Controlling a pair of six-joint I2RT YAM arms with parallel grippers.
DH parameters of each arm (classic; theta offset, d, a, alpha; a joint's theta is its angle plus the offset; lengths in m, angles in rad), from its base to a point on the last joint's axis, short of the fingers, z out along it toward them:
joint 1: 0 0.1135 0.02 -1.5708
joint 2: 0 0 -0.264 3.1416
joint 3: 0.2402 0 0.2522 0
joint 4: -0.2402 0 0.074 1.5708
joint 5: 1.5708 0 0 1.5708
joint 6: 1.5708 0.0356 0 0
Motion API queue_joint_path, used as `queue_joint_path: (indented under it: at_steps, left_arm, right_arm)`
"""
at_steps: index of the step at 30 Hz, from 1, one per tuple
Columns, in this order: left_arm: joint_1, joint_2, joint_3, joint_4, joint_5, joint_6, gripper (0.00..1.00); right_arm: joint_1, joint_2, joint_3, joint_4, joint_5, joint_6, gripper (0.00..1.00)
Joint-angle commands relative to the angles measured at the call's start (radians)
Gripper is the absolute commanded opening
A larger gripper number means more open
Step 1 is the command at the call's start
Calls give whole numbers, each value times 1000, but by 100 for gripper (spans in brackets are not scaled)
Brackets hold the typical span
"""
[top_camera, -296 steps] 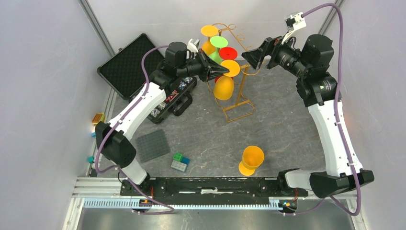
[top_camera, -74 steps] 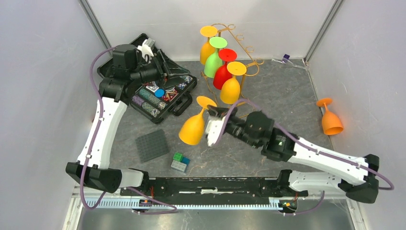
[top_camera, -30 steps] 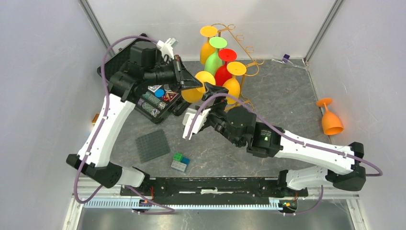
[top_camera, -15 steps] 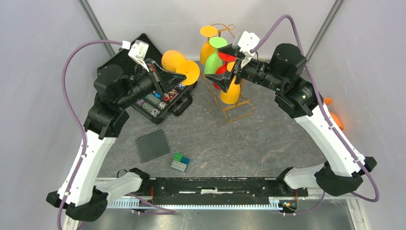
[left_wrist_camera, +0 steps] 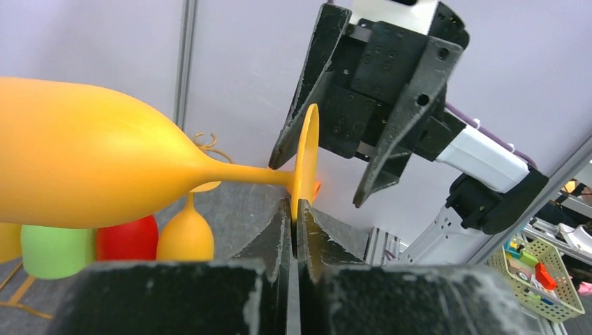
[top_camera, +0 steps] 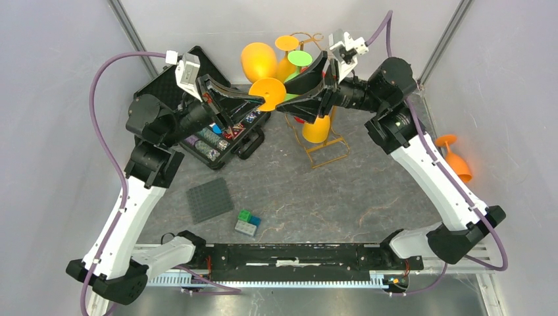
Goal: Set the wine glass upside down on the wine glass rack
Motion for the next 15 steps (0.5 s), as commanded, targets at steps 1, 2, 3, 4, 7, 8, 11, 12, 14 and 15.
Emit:
queue_joint_path:
  at_steps: [1,2,3,4,7,8,11,12,14,15]
  left_arm:
    - [-2,-2,-4,112,61,22,2]
    - [-2,1,-5,117,68,16,2]
    - [-3,2,-6,120,74,11,2]
    - [-2,5,-8,126,81,6,2]
    - [-2,9,-12,128,86,-5,2]
    - [-3,10,-15,128,84,-4,4]
    - [-3,3,-19,115,57,18,47]
    - [-2,-1,-22,111,45,27,61]
    - [-2,-12,-28,80,-5,46,90]
    - [-2,-18,-33,68,-34,56,96]
  right_arm:
    - [-16,12,-2,180,-31,164,51]
    - [-18,21,-2,198,-36,189,46]
    - [-18,29,-3,220,-41,209,38]
    - [-19,35,-4,238,-43,233,29]
    - [-20,58,3,262,-47,274,0]
    - [-24,62,9,261,-43,279,0]
    - [-45,64,22,259,-3,275,0]
    - [-60,62,27,259,12,267,0]
    - [-93,61,45,234,56,234,0]
    - [-114,63,58,220,80,218,0]
